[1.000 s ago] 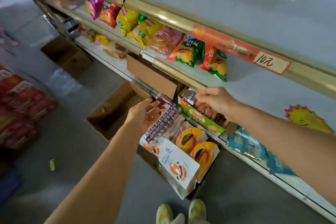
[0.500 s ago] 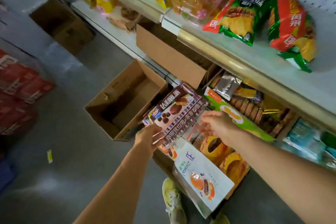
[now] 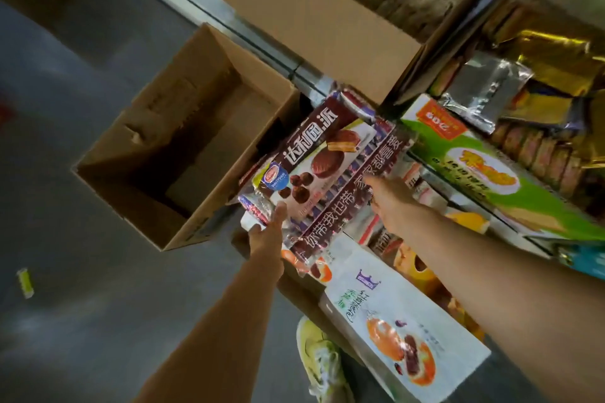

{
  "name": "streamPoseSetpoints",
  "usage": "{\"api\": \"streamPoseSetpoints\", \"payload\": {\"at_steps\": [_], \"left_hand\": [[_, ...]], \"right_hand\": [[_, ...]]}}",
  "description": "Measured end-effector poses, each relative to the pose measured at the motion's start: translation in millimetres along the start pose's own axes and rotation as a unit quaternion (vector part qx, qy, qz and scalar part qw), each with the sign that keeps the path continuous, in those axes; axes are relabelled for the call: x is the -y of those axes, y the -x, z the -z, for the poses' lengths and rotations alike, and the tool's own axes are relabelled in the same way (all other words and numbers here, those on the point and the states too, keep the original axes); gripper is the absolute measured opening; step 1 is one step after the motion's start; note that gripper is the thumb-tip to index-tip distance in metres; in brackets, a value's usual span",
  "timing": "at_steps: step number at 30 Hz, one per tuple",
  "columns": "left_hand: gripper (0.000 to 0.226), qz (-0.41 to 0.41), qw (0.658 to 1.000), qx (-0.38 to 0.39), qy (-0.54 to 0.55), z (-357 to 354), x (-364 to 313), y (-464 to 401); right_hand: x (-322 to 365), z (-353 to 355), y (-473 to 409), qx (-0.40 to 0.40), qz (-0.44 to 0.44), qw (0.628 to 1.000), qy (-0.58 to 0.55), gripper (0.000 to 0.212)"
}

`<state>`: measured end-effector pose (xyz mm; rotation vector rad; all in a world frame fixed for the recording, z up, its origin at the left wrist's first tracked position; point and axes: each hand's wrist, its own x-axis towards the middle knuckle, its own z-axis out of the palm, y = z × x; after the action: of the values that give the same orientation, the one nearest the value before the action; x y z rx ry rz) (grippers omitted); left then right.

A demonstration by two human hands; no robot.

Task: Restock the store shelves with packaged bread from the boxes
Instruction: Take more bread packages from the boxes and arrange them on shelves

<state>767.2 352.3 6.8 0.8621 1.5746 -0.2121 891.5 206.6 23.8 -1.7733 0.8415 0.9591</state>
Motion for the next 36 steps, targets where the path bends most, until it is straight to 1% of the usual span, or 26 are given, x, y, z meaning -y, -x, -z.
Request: {"api": "streamPoseSetpoints", "payload": {"at_steps": [3,5,8,10,12,15,19,24,26,27,29,30,31,33,36], "left_hand": [[0.062,0.001,1.000,0.031,0.004,-7.8,3.0,-18.2],[0.070,0.012,0.999,0.044,0.012,-13.0,4.4,-27.3],[0.079,0.034,0.999,0.006,0.020,-19.2,5.7,-37.8],[0.081,0.027,0.999,-0.020,0.019,-21.6,5.8,-38.1],[0.083,0.012,1.000,-0.026,0.013,-22.2,4.9,-38.3],[0.073,0.013,1.000,-0.007,0.003,-20.5,-0.2,-34.6],[0.074,0.015,1.000,0.005,0.016,-14.3,-3.9,-27.2],[0.073,-0.005,0.998,-0.009,0.067,-7.8,3.2,-7.2],[0.069,-0.017,0.995,-0.016,0.095,-4.5,6.3,7.0],[0.069,-0.020,0.994,-0.017,0.104,-2.1,8.4,14.8],[0.066,-0.027,0.992,-0.016,0.122,4.6,13.1,31.7],[0.063,-0.030,0.991,-0.017,0.126,8.9,15.5,42.5],[0.062,-0.032,0.991,-0.020,0.127,13.7,18.1,53.8],[0.061,-0.031,0.989,-0.024,0.140,25.2,22.7,79.5],[0.060,-0.035,0.984,-0.021,0.173,46.0,31.6,125.9]], "right_hand": [[-5.8,-9.2,-20.2,0.005,-0.016,0.999,-0.046,0.050],[-8.9,-13.7,-30.6,0.014,-0.023,0.998,-0.063,0.054],[-14.2,-19.2,-42.2,0.028,-0.028,0.995,-0.087,0.063],[-16.2,-21.0,-45.0,0.022,-0.029,0.995,-0.092,0.065],[-17.3,-21.7,-48.3,0.011,-0.033,0.996,-0.085,0.068],[-20.5,-20.9,-56.9,0.005,-0.023,0.998,-0.061,0.076],[-17.9,-17.8,-52.4,0.022,-0.020,0.997,-0.075,0.065],[-15.3,-8.9,-29.8,0.048,0.004,0.993,-0.104,0.061],[-12.7,-8.5,-15.2,0.035,-0.005,0.993,-0.115,0.070],[-11.8,-7.7,-6.2,0.033,-0.009,0.992,-0.123,0.078],[-19.4,-1.2,-9.0,0.027,-0.006,0.991,-0.129,0.101],[-27.0,2.1,-19.4,0.024,-0.007,0.992,-0.125,0.110],[-29.6,5.7,-15.8,0.022,-0.006,0.992,-0.126,0.114],[-28.6,15.8,15.9,0.017,-0.002,0.991,-0.130,0.111],[-21.0,34.5,103.9,0.051,0.017,0.988,-0.142,0.086]]}}
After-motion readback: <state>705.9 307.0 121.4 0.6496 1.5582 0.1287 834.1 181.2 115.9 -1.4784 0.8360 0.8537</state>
